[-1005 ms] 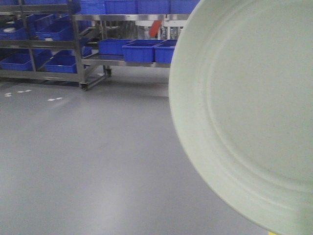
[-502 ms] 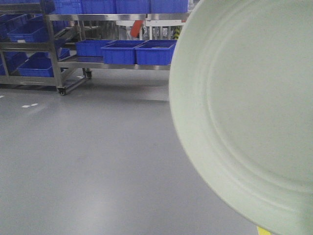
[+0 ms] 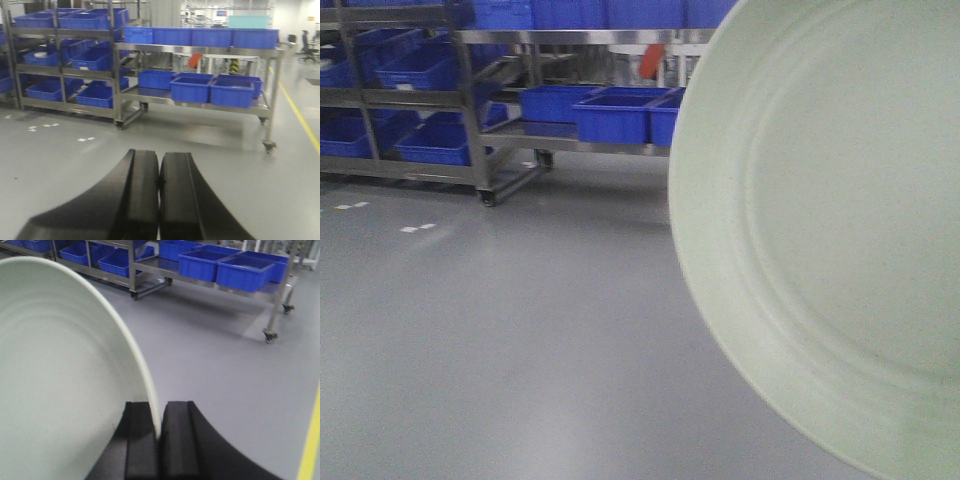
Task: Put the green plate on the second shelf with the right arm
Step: 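Hold the plate in the right gripper while the base turns away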
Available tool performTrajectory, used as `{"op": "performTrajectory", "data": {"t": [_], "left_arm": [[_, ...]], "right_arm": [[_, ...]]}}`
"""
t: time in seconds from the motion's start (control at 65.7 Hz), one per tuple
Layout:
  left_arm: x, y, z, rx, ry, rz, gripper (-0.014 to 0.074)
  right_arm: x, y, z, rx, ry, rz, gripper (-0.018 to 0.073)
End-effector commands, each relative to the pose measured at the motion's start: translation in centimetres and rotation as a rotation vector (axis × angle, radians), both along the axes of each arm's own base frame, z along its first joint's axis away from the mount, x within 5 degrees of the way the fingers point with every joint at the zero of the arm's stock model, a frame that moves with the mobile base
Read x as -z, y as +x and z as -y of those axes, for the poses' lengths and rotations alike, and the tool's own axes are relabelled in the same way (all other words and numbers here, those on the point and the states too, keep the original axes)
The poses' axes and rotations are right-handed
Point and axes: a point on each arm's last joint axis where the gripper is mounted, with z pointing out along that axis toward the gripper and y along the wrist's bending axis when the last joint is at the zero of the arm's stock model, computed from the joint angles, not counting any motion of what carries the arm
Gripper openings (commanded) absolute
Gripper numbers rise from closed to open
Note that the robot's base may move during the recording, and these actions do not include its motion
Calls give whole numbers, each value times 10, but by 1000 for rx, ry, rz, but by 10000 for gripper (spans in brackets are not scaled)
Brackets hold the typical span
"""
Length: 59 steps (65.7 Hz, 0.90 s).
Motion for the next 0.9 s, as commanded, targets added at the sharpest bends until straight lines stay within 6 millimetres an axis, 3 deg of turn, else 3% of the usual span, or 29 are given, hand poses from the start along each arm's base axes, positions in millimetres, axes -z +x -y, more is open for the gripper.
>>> {"op": "performTrajectory", "data": {"t": [0.0, 0.883], "left_arm": [[7, 1, 0, 2, -12, 44, 130], [7, 1, 0, 2, -12, 44, 130]], "right_arm": [[-21, 0, -2, -22, 53, 124, 53], [-19, 0, -2, -18, 48, 110, 53]]}}
